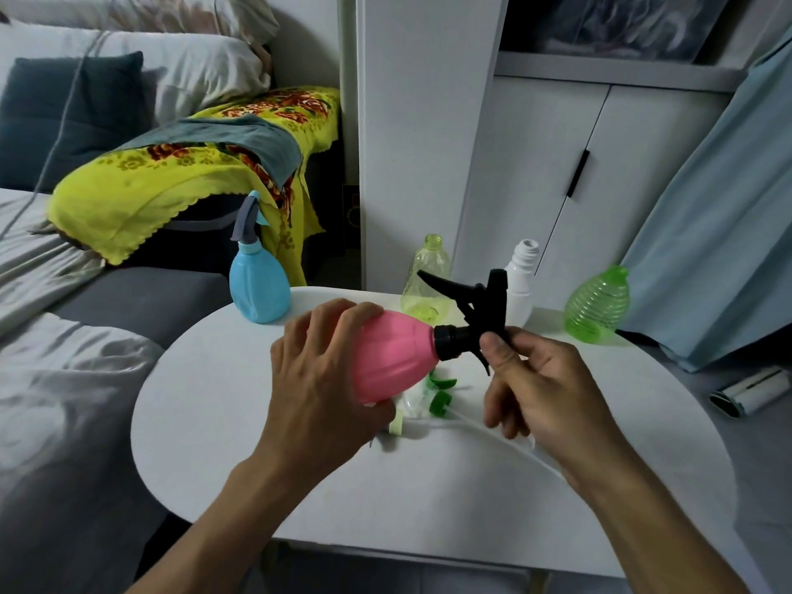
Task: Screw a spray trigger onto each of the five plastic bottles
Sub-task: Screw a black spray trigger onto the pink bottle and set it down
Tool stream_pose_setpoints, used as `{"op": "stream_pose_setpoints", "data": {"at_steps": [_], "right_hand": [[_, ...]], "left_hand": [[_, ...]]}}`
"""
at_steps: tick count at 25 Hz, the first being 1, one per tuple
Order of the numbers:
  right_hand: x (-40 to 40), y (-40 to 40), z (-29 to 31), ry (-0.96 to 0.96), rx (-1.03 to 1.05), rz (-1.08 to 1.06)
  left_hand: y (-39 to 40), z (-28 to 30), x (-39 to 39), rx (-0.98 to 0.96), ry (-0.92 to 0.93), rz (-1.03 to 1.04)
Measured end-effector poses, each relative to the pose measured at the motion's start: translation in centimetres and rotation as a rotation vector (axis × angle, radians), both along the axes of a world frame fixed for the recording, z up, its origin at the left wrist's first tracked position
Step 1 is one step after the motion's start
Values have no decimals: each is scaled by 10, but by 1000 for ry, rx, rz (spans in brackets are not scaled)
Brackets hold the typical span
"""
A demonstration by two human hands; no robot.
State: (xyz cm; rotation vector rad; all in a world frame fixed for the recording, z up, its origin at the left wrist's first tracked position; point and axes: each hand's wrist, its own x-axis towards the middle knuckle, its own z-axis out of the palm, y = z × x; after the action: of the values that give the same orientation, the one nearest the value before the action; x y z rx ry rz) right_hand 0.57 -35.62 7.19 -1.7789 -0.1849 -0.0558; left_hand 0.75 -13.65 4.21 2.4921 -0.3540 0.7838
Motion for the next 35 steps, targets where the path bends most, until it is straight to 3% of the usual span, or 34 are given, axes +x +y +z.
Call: {"op": "stream_pose_setpoints", "data": {"at_steps": [2,4,8,11,13,17,19,22,25,29,32,35], "right_hand": [[1,2,-5,-198,-120,-140],[5,3,-8,-236,-97,-180],[11,7,-8,-5,440,140],[10,6,-3,34,572,271],[10,5,-1,-7,562,240],[8,16,-10,-9,473,-12],[8,15,-9,17,584,18],[11,5,0,22,759,201],[10,1,5,44,742,347],[4,3,7,106,743,471],[3,10,7,36,710,339],[4,11,8,30,699,252]], "left_hand": [[-8,-1,-4,-28,-4,5],[-13,-1,-7,-110,71,-72],[-20,2,-15,-401,507,-349],[-21,1,-15,-568,696,-463],[-21,1,-16,-560,656,-444],[-35,-5,-24,-304,308,-189],[-33,0,-21,-353,395,-236],[-15,13,-10,-595,677,-497],[-13,17,-11,-566,750,-656],[-7,22,-13,-700,1036,-820],[-10,18,-15,-783,945,-733],[-19,12,-17,-734,783,-634]]}}
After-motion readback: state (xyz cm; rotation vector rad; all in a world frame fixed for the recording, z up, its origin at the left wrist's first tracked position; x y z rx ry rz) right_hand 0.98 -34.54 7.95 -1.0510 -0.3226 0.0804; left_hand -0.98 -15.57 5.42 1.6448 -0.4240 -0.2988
